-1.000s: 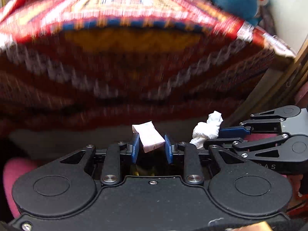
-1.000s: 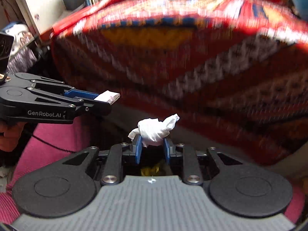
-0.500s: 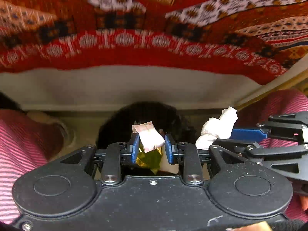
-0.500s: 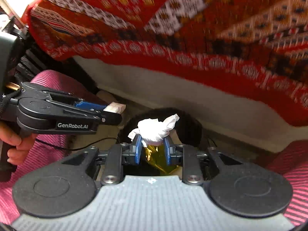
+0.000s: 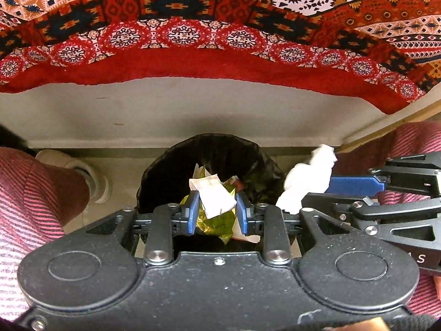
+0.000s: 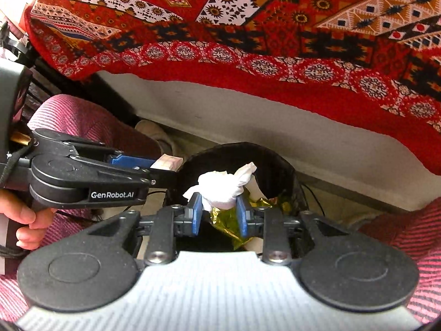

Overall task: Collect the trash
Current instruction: 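Open both grippers to drop the tissue and wrapper into the bin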

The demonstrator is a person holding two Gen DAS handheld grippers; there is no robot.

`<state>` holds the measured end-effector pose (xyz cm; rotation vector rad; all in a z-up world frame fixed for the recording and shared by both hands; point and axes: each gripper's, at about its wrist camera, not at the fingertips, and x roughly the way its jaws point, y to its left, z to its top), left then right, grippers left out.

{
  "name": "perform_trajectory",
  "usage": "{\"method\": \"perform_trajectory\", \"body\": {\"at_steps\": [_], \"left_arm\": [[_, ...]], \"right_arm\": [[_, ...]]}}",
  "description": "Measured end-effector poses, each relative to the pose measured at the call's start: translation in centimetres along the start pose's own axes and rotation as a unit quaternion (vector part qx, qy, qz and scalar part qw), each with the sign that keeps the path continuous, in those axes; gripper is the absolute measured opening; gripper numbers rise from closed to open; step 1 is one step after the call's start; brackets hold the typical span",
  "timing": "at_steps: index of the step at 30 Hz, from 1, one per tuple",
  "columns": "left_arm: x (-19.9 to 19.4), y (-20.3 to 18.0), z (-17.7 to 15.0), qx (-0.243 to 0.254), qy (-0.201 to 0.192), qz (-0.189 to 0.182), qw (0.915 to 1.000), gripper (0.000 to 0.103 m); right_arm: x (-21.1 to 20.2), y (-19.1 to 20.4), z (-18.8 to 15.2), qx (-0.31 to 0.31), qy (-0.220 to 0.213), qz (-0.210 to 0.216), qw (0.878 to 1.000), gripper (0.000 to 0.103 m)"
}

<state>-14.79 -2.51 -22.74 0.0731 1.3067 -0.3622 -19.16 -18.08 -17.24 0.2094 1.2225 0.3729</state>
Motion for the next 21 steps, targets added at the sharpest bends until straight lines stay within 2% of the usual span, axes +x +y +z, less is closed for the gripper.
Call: {"method": "perform_trajectory", "body": {"at_steps": [1,3,7,11,21], "left_arm": [[0.0,0.1,0.0,0.0,-0.001,0.0,1.0,0.027],[-0.1,0.1,0.1,-0.001,-0.001,0.006,1.0,0.027],[-0.2,0.1,0.3,-0.005,-0.004,0.006,1.0,0.039],[-0.7,0.2,0.6,-0.008,-0.006,0.011,0.9999,0.046],[-2.9,-0.2,1.5,0.001,-0.031,0.017,0.9994,0.051]], "right_arm": [[0.2,0.1,0.2,-0.001,0.0,0.0,1.0,0.042],[0.3,0.1,0.3,-0.001,-0.002,-0.001,1.0,0.054],[0.2,-0.1,0.5,0.003,-0.006,0.002,1.0,0.056],[0.0,-0.2,0.7,0.001,-0.009,0.004,1.0,0.061],[-1.5,-0.2,1.4,-0.013,-0.033,-0.003,0.999,0.068]]}}
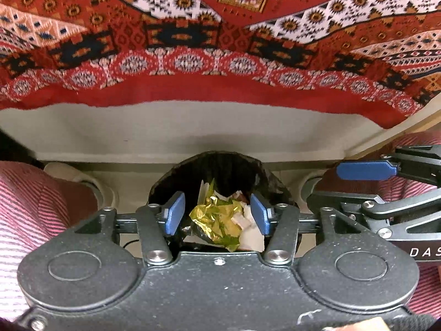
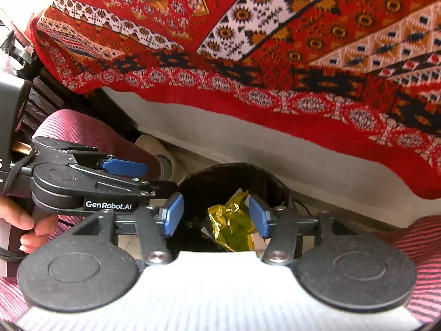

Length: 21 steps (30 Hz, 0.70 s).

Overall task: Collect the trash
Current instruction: 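Open both grippers to drop the tissue and wrapper into the bin, then raise both tools back toward the blanket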

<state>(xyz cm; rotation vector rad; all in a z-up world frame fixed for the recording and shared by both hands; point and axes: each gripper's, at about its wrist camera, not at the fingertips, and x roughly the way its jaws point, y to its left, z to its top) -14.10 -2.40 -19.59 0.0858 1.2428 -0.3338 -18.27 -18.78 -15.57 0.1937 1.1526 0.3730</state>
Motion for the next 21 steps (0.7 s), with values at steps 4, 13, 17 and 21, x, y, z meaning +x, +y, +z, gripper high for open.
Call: {"method": "perform_trajectory", "body": {"at_steps": [4,13,17,21], "left_arm": [[-1.1,-0.2,0.2,0.008,-0.013,0.001,0.9999,0.051],[-5.1,-0.8,1.0,0.023,-0.062,-0.005,0.9978,0.052],[-8.1,-1.5,1.7,0.036,-0.099,-0.013,0.9943,0.052],[-12.9,-2.4,2.5,0.045,-0.154,-0.03,0.9866,0.052]], "right_arm": [[-0.6,0.1,0.3,-0.01,-0.011,-0.006,1.0,0.069],[-3.8,0.6,1.5,-0.036,-0.047,-0.004,0.998,0.072],[-6.4,1.0,2.4,-0.053,-0.081,0.002,0.995,0.077],[-9.7,1.5,3.6,-0.067,-0.13,0.014,0.989,0.083]]}}
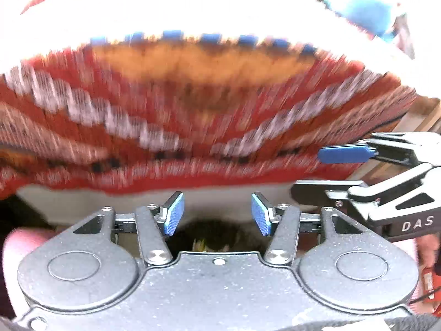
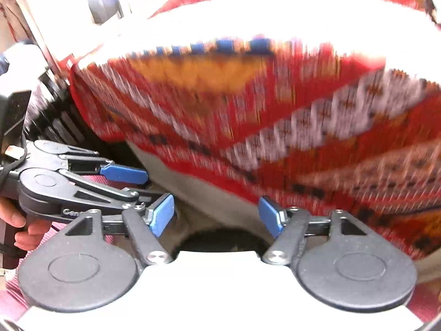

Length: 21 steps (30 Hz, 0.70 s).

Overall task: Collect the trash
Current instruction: 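Raise both tools back toward the blanket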

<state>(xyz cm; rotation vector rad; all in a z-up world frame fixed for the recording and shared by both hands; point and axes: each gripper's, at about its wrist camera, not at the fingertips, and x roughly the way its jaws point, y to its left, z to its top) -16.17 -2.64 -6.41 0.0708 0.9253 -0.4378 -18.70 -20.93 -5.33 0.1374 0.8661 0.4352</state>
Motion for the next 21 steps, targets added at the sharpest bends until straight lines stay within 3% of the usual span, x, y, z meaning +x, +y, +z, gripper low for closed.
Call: {"method": "perform_trajectory", "body": {"at_steps": [5,11,16,21], "left_arm": [[-4.9,-0.7,3.9,0.009,-0.089,-0.022,0.9957,0.061],[-6.6,-0.5,9.3,0.02,-0.161,0.001,0.9867,0.069],[-5.9,0.5,13.8,0.007,-0.193,0.001,0.9811,0.082],[-2.2,3.0,18.4,-0.034,-0.198,-0.004,0.9795,0.085]], "right_arm": [[-4.7,-0.2,3.6,0.001,-0.088,0.017,0.996,0.091],[-7.6,-1.8,8.4,-0.009,-0.177,-0.037,0.983,0.103],[-7.9,-3.5,12.4,-0.002,-0.203,-0.076,0.976,0.103],[-6.0,-6.0,16.7,0.024,-0.194,-0.088,0.977,0.103]]}}
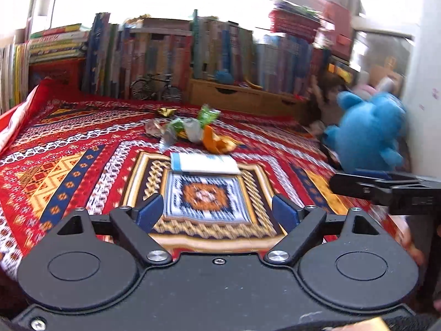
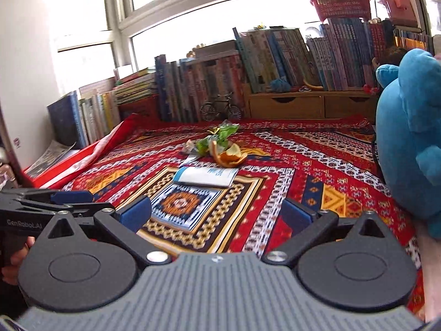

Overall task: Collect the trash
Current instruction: 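Raise both tools back toward the blanket, then grasp the white Sanjin packet with the left gripper while the right approaches the orange peel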

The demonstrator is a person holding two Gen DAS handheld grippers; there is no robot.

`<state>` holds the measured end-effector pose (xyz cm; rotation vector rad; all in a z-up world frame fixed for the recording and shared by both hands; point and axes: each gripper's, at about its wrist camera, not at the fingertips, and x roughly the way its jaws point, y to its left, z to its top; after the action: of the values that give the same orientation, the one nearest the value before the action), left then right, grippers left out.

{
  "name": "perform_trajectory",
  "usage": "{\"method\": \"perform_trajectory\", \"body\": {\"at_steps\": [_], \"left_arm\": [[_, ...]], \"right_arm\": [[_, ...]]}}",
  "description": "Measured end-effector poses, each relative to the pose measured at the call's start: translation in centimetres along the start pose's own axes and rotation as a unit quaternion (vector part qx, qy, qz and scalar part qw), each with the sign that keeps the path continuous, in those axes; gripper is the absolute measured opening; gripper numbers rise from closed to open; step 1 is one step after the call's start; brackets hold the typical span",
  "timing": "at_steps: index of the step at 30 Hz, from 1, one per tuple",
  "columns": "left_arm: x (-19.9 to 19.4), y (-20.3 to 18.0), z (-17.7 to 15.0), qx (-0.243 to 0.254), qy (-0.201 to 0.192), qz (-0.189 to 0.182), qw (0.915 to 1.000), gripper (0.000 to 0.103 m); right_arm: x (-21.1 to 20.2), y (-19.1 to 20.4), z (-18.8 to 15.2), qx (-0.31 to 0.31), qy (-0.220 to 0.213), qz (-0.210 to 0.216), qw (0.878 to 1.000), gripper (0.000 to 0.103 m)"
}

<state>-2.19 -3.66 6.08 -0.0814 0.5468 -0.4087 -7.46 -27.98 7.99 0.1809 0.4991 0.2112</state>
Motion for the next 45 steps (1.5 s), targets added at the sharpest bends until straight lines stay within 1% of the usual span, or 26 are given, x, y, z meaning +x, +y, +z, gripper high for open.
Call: {"method": "perform_trajectory", "body": {"at_steps": [2,4,5,6,7,9,10,11,12,14,17,19,20,22,25,27,28,30,31,33,34,36,37,38,41,45], "left_arm": [[2.3,1.1,0.7,-0.014,-0.004,0.015,0.9998,0.085],[4.5,1.9,1.4,-0.026,-0.01,0.023,0.9993,0.085],[5.5,2.3,1.6,-0.033,-0.01,0.023,0.9991,0.085],[6.6,2.8,1.8,-0.043,-0.009,0.024,0.9987,0.085],[7.7,3.3,2.1,-0.052,-0.007,0.028,0.9982,0.084],[9.8,4.0,2.4,-0.061,0.006,0.038,0.9974,0.081],[10.7,4.3,2.5,-0.064,0.012,0.044,0.9969,0.079],[11.7,4.5,2.5,-0.067,0.017,0.05,0.9964,0.077],[12.4,4.7,2.5,-0.068,0.02,0.05,0.9962,0.076],[13.7,5.0,2.5,-0.072,0.025,0.046,0.9961,0.076],[15.1,5.5,2.6,-0.087,0.035,0.035,0.995,0.076],[16.1,5.9,2.7,-0.098,0.039,0.028,0.994,0.076],[16.5,6.0,2.7,-0.105,0.042,0.028,0.9932,0.076],[17.3,6.2,2.8,-0.116,0.044,0.027,0.9919,0.076],[18.1,6.3,2.9,-0.115,0.038,0.022,0.9924,0.076],[18.4,6.4,3.1,-0.12,0.036,0.012,0.992,0.076],[18.6,6.5,3.1,-0.124,0.035,0.007,0.9916,0.073],[18.9,6.6,3.2,-0.132,0.032,-0.006,0.9907,0.071],[19.1,6.7,3.2,-0.137,0.031,-0.012,0.99,0.068],[19.4,6.7,3.1,-0.145,0.031,-0.026,0.9887,0.056],[19.6,6.7,3.1,-0.151,0.034,-0.026,0.9876,0.048],[19.9,6.8,3.1,-0.158,0.041,-0.025,0.9862,0.03],[20.1,6.8,3.1,-0.162,0.049,-0.029,0.9852,0.015],[20.1,6.9,3.0,-0.167,0.053,-0.033,0.984,0.015],[19.5,6.8,2.9,-0.161,0.041,-0.033,0.9855,0.011],[18.1,6.2,3.1,-0.139,0.036,-0.037,0.9889,0.008]], "right_arm": [[1.9,-0.9,1.0,0.018,0.004,0.005,1.0,0.103],[3.5,-1.5,1.9,0.031,0.003,0.005,0.999,0.103],[4.1,-1.8,2.3,0.033,0.003,0.005,0.999,0.1],[5.0,-2.0,2.8,0.036,0.003,0.001,0.999,0.094],[5.8,-2.2,3.2,0.039,0.004,-0.006,0.999,0.09],[7.6,-2.6,3.8,0.038,0.012,-0.017,0.999,0.072],[8.7,-2.7,4.1,0.034,0.019,-0.021,0.999,0.067],[9.6,-2.6,4.3,0.025,0.026,-0.026,0.999,0.058],[10.6,-2.5,4.4,0.008,0.032,-0.033,0.999,0.048],[12.4,-1.7,4.3,-0.047,0.04,-0.047,0.997,0.042],[14.7,-0.3,4.0,-0.12,0.054,-0.04,0.991,0.042],[16.0,0.3,3.9,-0.147,0.058,-0.033,0.987,0.042],[16.6,0.6,4.0,-0.159,0.057,-0.032,0.985,0.045],[17.8,1.0,4.1,-0.178,0.055,-0.034,0.982,0.046],[19.6,1.4,4.2,-0.202,0.057,-0.036,0.977,0.047],[20.8,1.4,4.3,-0.215,0.065,-0.034,0.974,0.047],[21.4,1.4,4.3,-0.221,0.069,-0.032,0.972,0.047],[22.3,1.3,4.3,-0.228,0.076,-0.027,0.97,0.043],[22.6,1.3,4.2,-0.229,0.079,-0.023,0.97,0.042],[23.3,1.1,4.3,-0.226,0.085,-0.007,0.97,0.04],[23.6,1.1,4.2,-0.223,0.088,0.001,0.971,0.038],[24.0,1.1,4.1,-0.222,0.092,0.007,0.971,0.036],[24.0,1.0,4.0,-0.222,0.091,0.009,0.971,0.035],[23.9,0.9,4.0,-0.218,0.089,0.011,0.972,0.031],[23.0,0.2,4.2,-0.186,0.077,0.012,0.979,0.011],[21.2,-0.9,4.6,-0.146,0.061,0.003,0.987,0.01]]}}
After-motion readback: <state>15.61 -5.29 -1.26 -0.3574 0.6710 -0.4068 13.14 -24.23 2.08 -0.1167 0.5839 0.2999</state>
